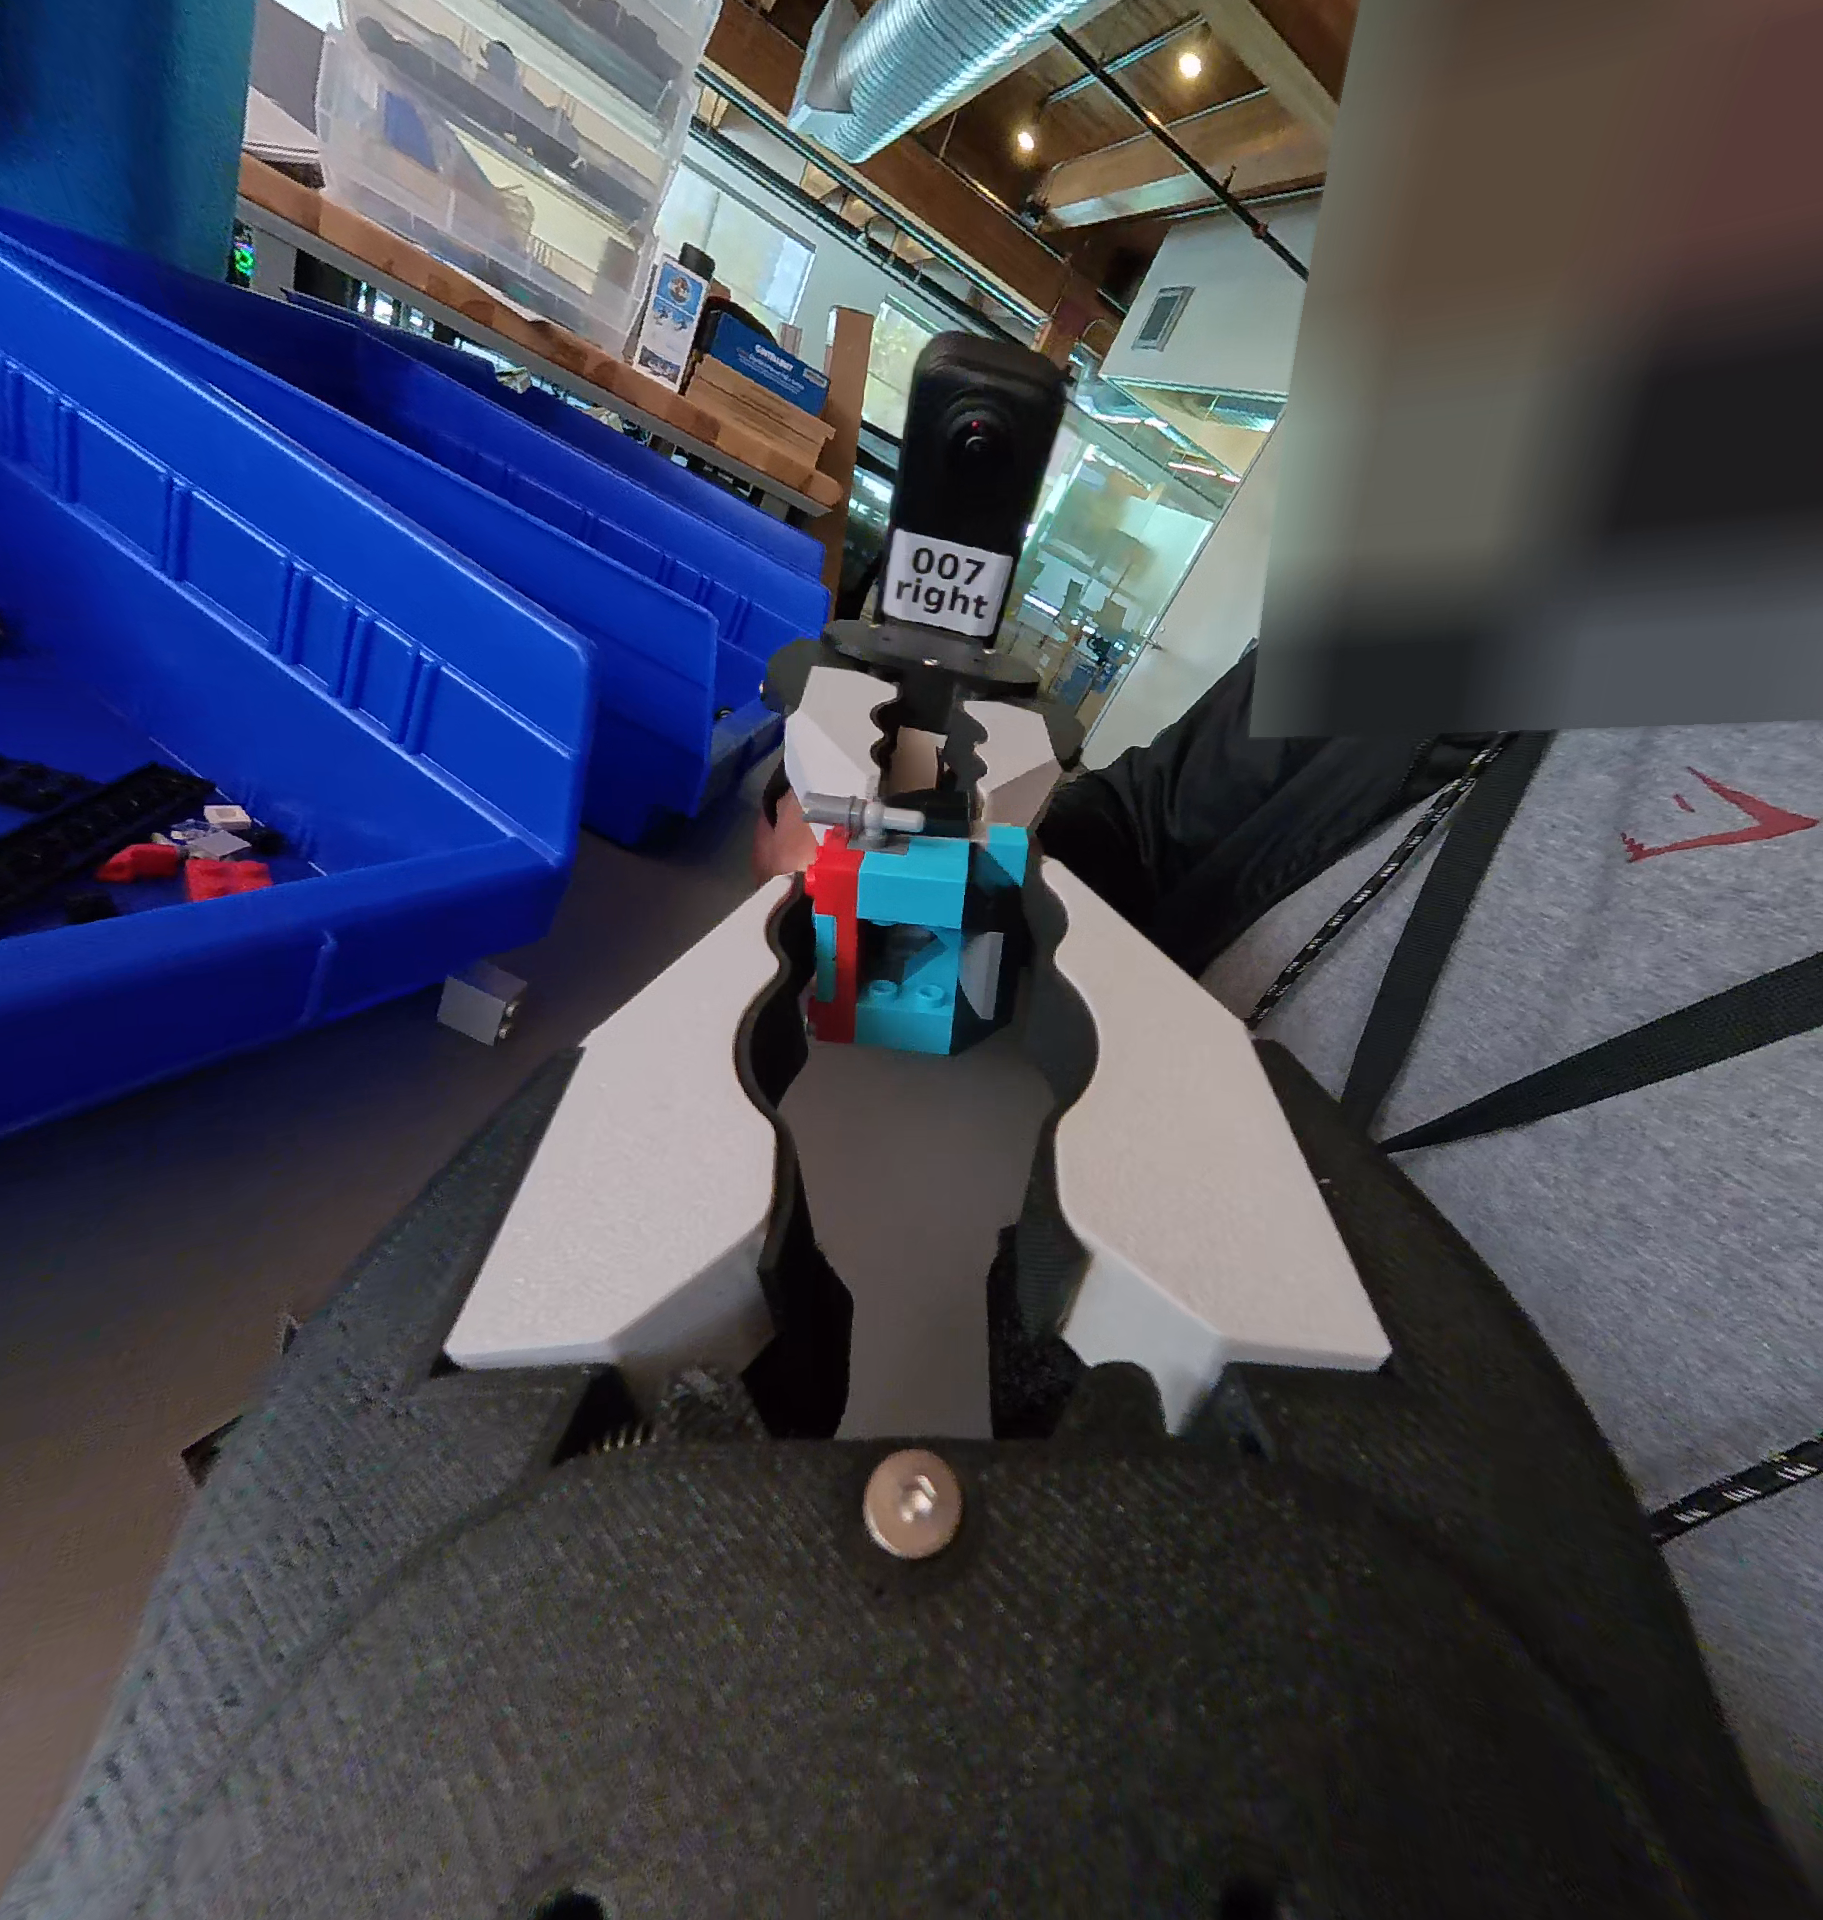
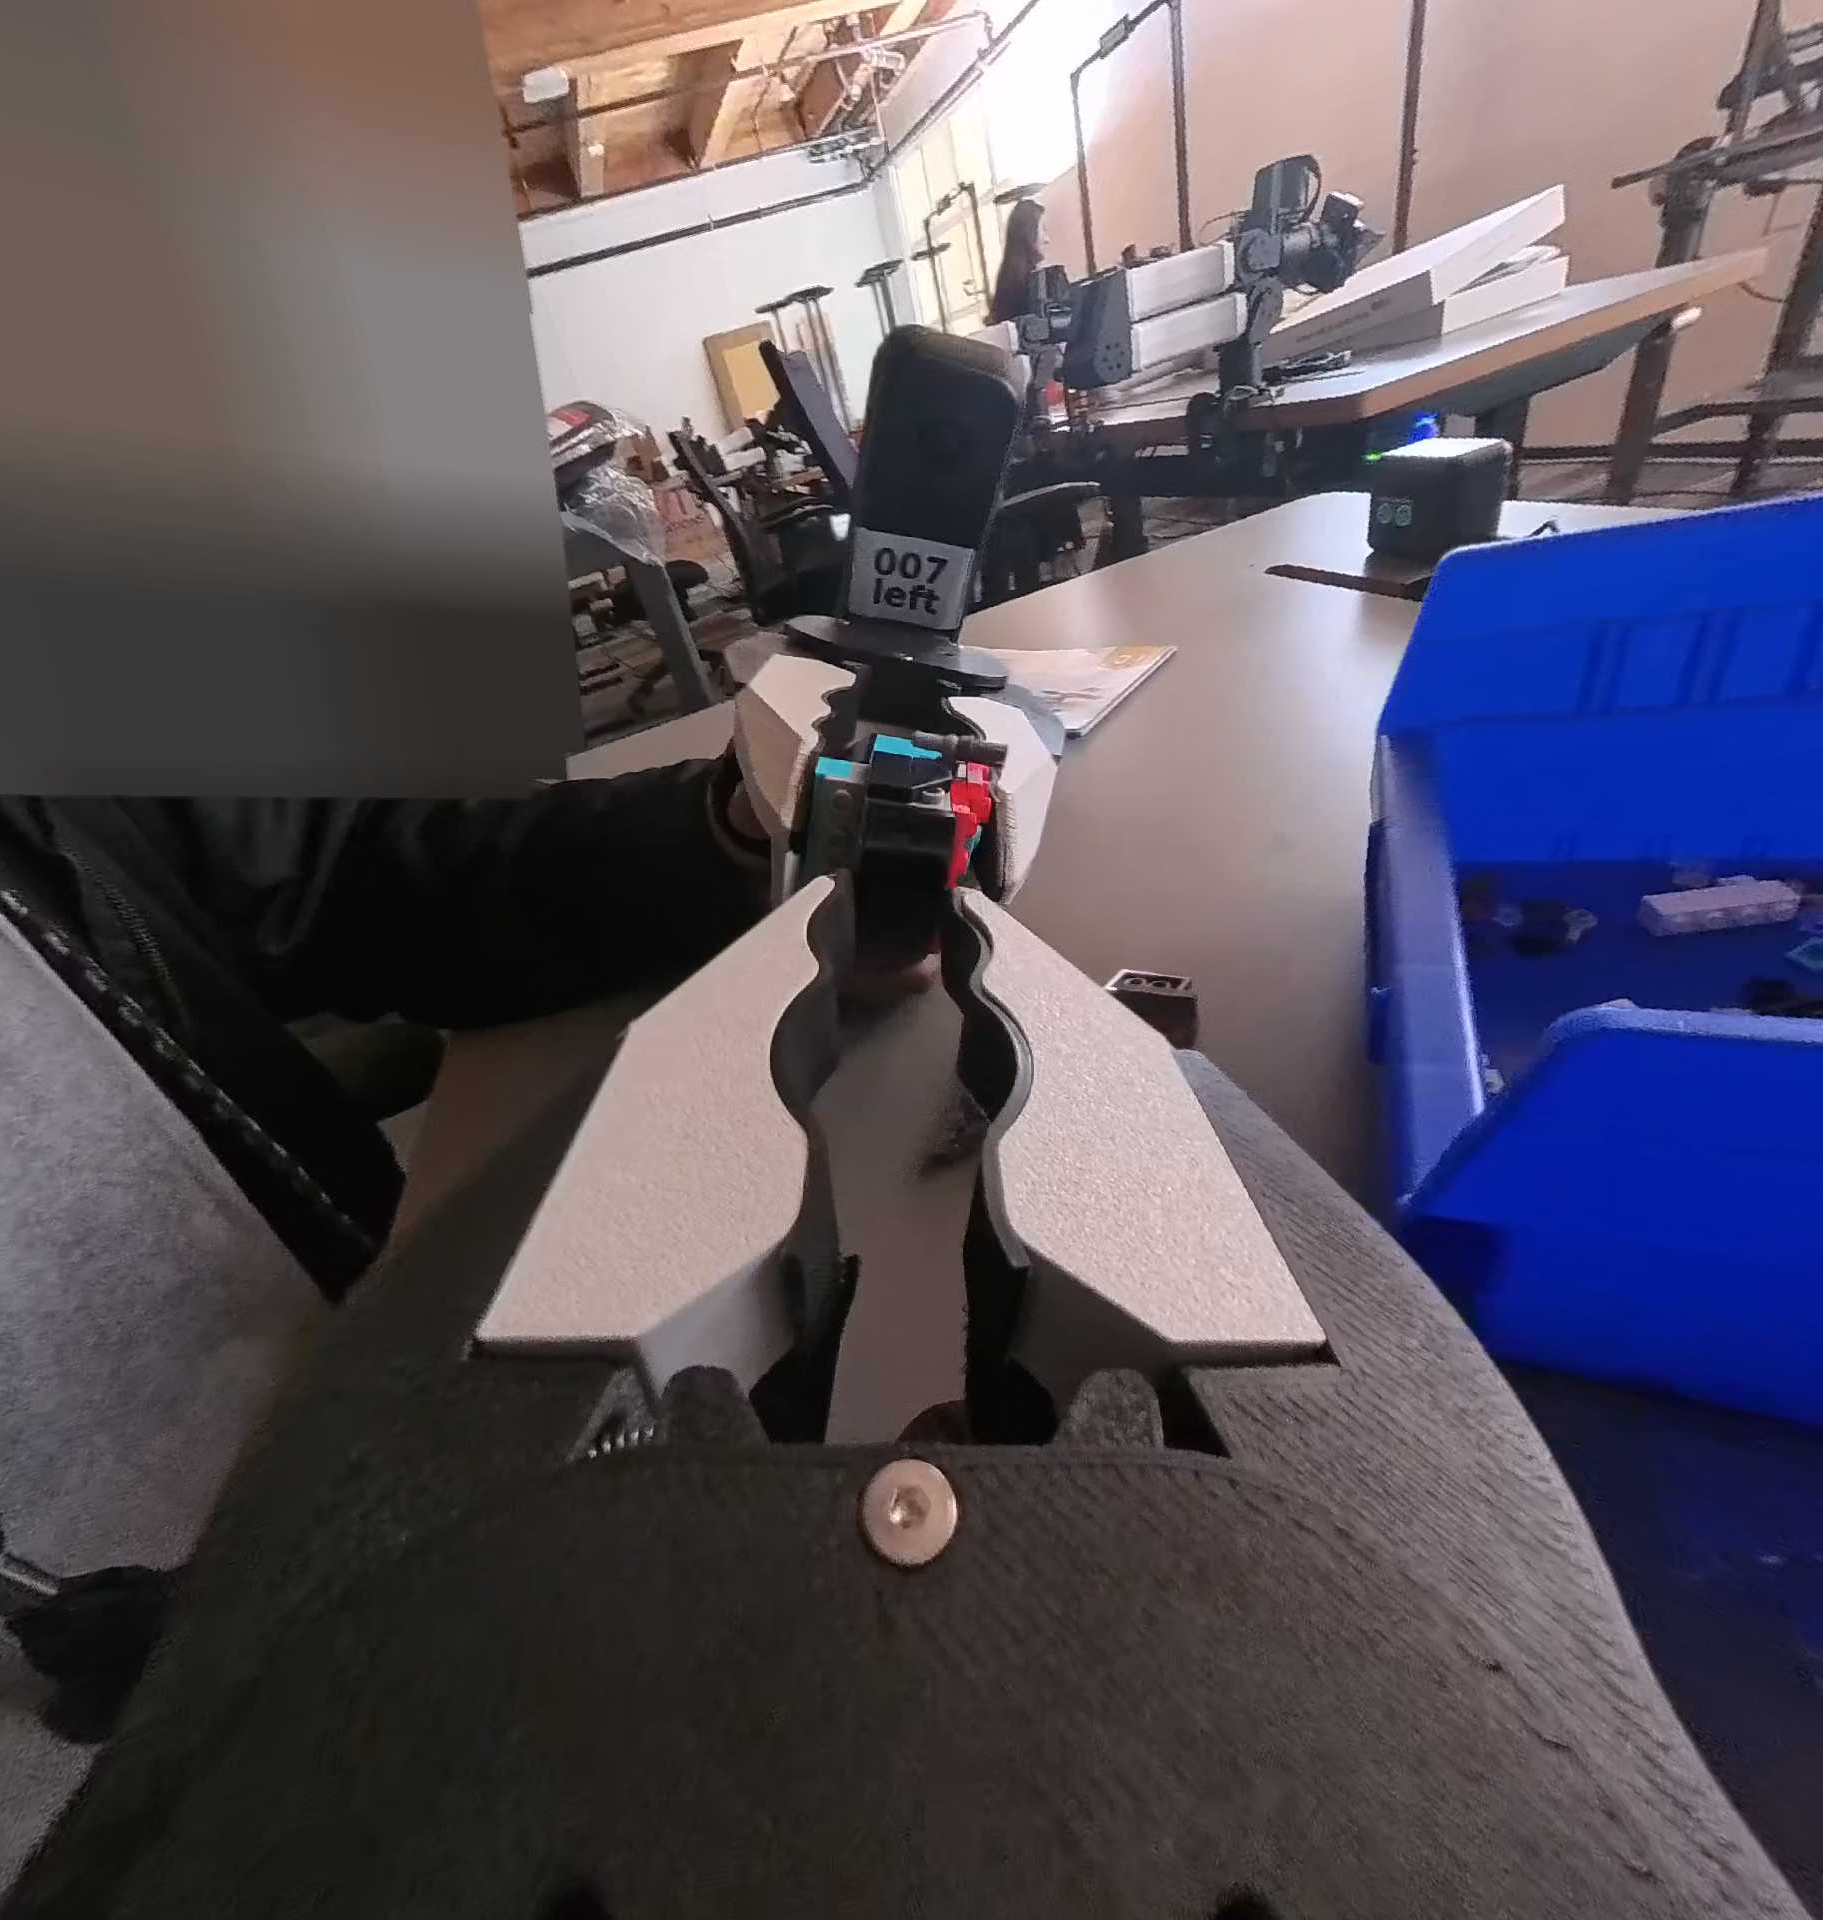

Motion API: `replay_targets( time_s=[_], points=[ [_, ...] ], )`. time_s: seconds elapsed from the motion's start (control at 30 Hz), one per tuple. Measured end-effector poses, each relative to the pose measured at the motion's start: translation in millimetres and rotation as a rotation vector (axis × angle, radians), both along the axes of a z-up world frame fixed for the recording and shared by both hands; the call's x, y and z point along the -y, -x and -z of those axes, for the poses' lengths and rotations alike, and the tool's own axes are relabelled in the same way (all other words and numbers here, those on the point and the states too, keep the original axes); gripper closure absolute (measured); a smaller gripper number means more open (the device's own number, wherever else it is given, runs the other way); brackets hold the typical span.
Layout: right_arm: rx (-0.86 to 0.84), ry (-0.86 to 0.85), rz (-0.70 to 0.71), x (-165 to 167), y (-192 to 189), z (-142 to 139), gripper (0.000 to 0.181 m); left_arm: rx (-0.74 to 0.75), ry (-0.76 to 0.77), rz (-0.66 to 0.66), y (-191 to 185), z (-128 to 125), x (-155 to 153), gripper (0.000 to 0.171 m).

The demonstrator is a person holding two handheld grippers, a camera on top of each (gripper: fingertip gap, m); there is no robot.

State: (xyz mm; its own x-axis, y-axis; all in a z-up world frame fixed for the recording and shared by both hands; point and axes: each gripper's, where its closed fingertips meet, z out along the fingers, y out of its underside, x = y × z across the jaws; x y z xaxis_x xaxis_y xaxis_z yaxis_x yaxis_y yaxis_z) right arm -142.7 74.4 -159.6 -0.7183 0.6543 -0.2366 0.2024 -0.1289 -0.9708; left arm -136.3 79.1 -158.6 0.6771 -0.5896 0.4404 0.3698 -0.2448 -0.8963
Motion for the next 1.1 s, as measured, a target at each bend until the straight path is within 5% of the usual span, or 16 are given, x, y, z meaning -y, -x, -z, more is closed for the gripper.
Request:
replay_targets(
  time_s=[0.37,0.63,0.8,1.1],
  points=[
    [-0.051,-0.116,0.086,-4,5,5,0.165,-0.040,0.020,-0.057,6,4,-5,0.131],
    [0.008,0.033,-0.022,-1,-3,-1,0.165,0.018,0.006,-0.006,1,-1,-1,0.132],
    [0.019,0.142,-0.008,-20,0,-11,0.165,0.157,-0.051,-0.067,33,-19,8,0.132],
    [0.017,0.031,0.069,-23,7,1,0.165,-0.186,0.170,-0.183,43,21,2,0.131]
  ],
)
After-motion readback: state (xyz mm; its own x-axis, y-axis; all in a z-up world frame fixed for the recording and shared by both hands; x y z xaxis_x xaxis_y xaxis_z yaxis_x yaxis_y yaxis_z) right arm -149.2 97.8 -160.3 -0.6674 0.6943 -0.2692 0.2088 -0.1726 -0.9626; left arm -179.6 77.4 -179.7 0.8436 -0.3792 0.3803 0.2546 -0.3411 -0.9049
